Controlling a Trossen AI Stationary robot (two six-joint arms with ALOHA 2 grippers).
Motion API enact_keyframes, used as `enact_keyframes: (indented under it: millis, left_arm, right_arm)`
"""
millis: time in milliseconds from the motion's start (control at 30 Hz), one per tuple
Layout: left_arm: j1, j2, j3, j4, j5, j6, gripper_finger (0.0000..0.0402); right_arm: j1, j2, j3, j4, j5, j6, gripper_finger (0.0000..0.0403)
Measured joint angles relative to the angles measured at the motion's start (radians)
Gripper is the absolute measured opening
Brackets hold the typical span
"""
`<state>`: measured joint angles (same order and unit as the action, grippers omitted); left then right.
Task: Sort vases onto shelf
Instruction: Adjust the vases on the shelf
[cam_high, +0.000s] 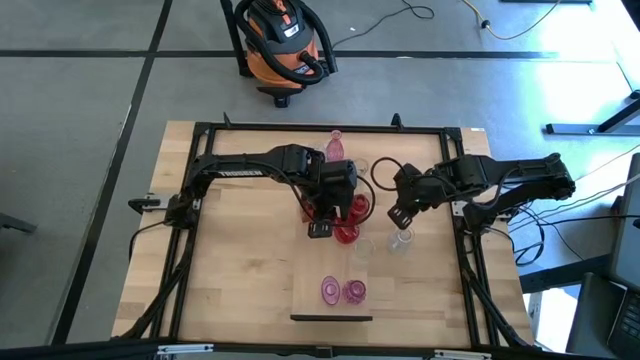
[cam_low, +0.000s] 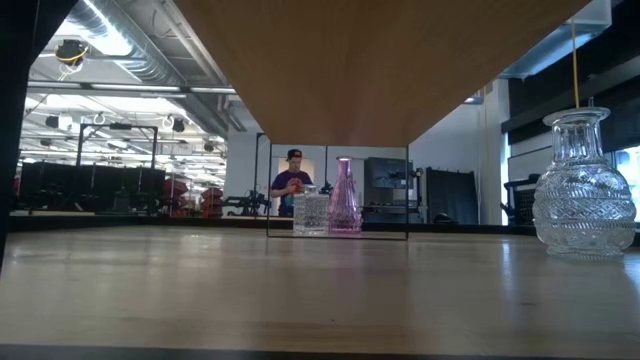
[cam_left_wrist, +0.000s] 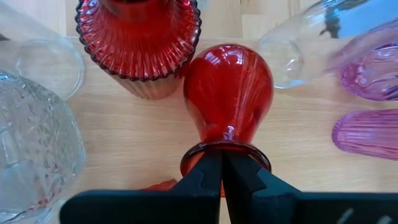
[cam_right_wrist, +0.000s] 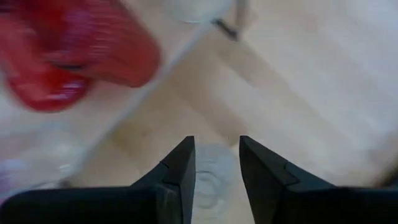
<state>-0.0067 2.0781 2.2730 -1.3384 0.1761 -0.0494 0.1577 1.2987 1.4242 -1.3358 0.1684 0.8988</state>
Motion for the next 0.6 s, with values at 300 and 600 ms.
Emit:
enact_keyframes:
  millis: [300,600]
  left_arm:
    - [0.0,0.0,0.0,0.0,0.001,0.0,0.0]
    - [0.0,-0.001,0.0,-0.001,0.001,0.0,0.0]
  right_arm:
    - [0.0,0.0,-0.01,0.227,-0.147,-0.009,0.0108]
    - [0.057,0.002,-0.213,0.467,-0.284,0.154,0.0108]
